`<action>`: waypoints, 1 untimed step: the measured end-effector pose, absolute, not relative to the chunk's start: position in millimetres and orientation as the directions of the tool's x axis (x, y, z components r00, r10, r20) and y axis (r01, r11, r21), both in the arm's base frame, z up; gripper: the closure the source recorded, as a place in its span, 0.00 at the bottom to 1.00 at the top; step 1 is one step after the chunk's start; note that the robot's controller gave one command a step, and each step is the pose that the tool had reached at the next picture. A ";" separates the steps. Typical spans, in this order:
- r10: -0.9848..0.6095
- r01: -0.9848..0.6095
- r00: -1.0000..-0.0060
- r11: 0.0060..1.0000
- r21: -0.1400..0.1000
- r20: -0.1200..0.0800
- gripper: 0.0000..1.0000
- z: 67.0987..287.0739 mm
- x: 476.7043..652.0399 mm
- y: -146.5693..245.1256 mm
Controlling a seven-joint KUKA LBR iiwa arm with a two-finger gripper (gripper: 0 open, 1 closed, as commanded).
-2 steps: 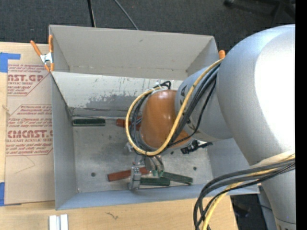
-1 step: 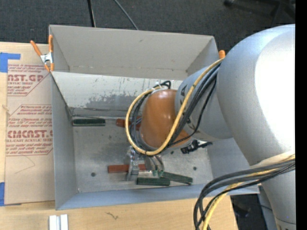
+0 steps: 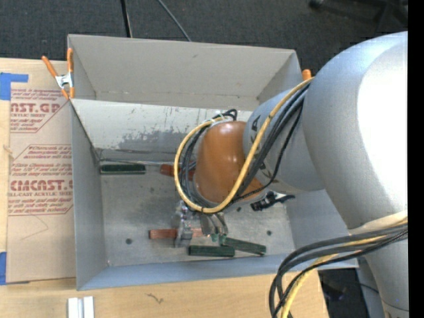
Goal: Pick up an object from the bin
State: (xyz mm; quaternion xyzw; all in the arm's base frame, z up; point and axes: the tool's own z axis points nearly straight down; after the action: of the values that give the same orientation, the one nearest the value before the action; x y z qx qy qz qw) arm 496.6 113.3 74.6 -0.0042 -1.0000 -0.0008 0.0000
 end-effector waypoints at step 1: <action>0.009 0.009 -1.000 1.000 0.002 0.000 1.00 83.2 496.3 113.9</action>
Offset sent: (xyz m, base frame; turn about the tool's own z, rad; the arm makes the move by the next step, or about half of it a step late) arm -0.0001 0.0000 0.0089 0.0000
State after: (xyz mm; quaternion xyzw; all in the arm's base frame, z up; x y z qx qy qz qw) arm 496.3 113.9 83.2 -0.0043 -1.0000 -0.0008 -0.0001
